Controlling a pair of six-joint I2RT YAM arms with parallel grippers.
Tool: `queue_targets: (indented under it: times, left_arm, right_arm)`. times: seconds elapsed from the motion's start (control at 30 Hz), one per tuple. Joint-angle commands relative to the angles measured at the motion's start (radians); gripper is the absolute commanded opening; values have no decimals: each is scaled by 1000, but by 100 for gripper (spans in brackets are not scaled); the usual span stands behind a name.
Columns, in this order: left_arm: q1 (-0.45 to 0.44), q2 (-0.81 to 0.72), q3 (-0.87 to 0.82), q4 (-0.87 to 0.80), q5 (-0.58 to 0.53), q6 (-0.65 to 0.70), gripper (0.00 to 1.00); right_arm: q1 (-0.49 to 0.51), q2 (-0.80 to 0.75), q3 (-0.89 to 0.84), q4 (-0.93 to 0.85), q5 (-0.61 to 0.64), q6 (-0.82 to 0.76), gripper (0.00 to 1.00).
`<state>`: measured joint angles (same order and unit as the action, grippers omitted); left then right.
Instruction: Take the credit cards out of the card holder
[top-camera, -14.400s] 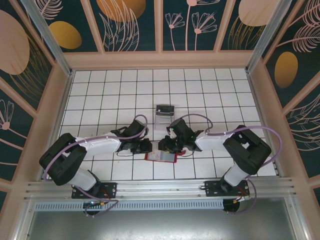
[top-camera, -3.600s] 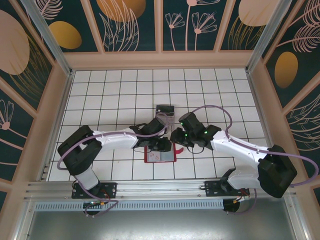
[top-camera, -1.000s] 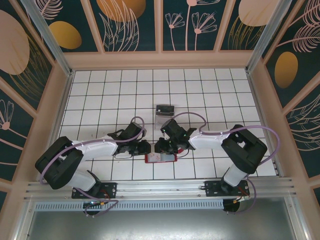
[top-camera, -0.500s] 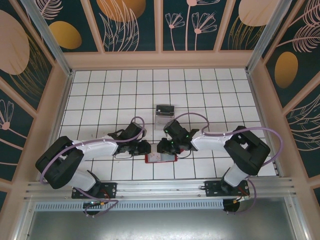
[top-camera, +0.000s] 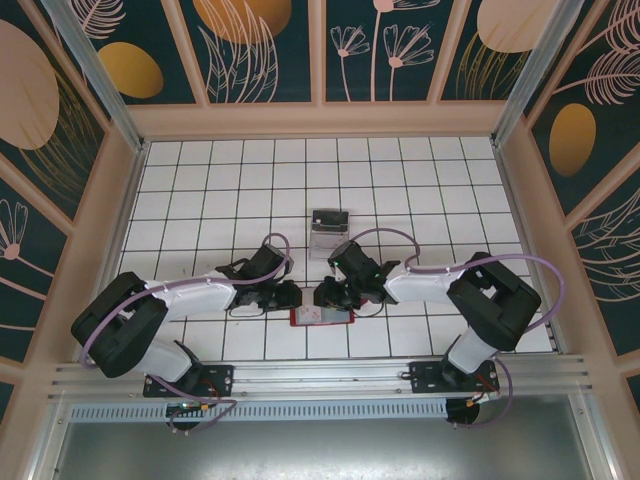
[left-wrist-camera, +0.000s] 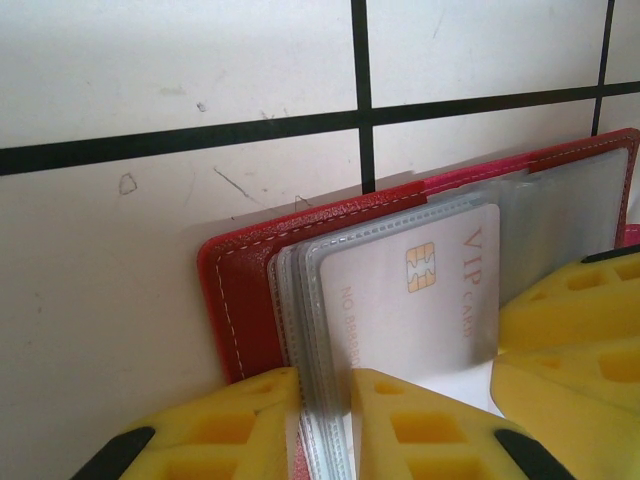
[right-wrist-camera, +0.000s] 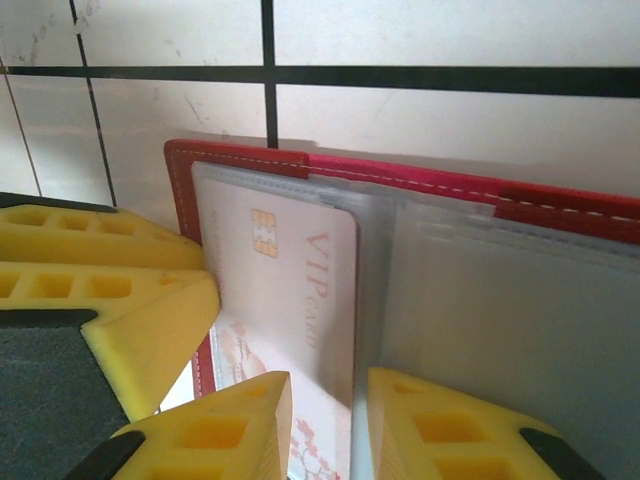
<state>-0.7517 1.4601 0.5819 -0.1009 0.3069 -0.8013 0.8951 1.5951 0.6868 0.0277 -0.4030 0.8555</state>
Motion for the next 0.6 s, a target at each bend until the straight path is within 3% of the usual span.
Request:
queue_targets:
  times: [0.0,0.57]
  left_arm:
    - [4,32,1,-60,-12,17,22]
    - [4,40,9,-65,-11,19,22]
  right_arm:
    - [-5,-2,-20,56,-39,20,27]
    - [-12,-55,-61,148,-58,46,25]
